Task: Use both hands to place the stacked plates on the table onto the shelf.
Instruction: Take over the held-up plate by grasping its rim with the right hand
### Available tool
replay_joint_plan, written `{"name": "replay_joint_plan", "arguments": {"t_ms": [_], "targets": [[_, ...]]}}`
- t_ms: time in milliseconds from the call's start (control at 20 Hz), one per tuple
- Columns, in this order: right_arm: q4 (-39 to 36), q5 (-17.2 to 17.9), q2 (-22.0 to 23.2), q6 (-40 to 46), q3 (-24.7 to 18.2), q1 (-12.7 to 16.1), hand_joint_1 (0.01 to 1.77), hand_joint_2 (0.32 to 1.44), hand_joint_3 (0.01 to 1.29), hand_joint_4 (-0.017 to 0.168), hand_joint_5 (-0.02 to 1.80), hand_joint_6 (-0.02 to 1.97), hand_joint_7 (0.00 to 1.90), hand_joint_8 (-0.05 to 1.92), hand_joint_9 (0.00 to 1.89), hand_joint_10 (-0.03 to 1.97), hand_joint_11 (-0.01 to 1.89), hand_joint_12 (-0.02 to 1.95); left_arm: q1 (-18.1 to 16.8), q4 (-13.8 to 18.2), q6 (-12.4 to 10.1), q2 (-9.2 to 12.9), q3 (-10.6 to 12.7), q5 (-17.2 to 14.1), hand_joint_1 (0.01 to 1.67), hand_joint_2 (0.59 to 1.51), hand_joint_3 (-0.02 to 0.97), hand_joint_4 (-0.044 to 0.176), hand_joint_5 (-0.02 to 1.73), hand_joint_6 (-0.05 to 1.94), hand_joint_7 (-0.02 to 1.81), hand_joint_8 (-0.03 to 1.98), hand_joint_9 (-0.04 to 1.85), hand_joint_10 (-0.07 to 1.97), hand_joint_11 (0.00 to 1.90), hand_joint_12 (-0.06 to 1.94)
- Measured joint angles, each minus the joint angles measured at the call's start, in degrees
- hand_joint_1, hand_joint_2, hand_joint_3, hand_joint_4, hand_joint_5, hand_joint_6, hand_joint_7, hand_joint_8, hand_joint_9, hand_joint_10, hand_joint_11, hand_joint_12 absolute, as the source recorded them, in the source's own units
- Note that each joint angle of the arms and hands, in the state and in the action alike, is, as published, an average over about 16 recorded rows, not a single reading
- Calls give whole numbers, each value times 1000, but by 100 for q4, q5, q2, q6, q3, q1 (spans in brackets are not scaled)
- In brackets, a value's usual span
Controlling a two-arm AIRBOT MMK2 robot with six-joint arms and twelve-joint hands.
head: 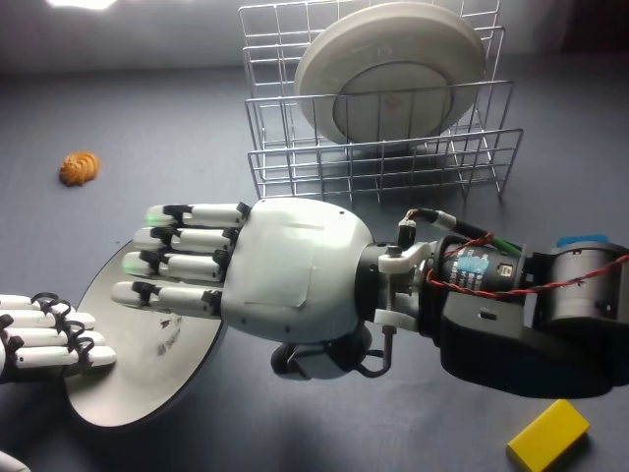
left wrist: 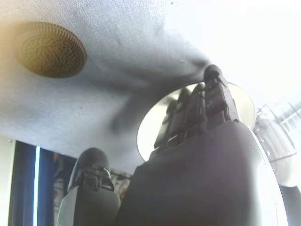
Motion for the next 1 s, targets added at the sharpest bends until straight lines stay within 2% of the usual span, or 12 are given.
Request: {"name": "replay_joint_plan", "arguments": {"t_ms": [150,400,750,1000], "targets": [[3,9,-191,-71,171,-72,1065,972,10,7,63,11,56,-5,50,-10,22,142,18,-17,0,0,0,-8,16,1189,9,-10,-6,-26,-8,-10,-26,-55,16,25],[10,38,-524,-122,514,-150,1087,991,10,7,198,11,197,-1,179,8,33,492,35,-34,0,0,0,-15,15,1186,9,-10,-6,-27,-9,-10,-27,-56,15,25],[-4,248,-961,-164,906,-172,1135,1006,10,2,556,77,583,56,581,38,245,932,43,-48,0,1,0,-20,16,1184,9,-9,-6,-27,-9,-10,-27,-56,16,22],[-21,413,-1140,-204,1055,-168,1165,1005,11,1,775,193,819,231,889,56,465,1095,14,-81,-1,13,4,-32,16,1187,9,-9,-7,-29,-7,-11,-27,-56,16,17]]}}
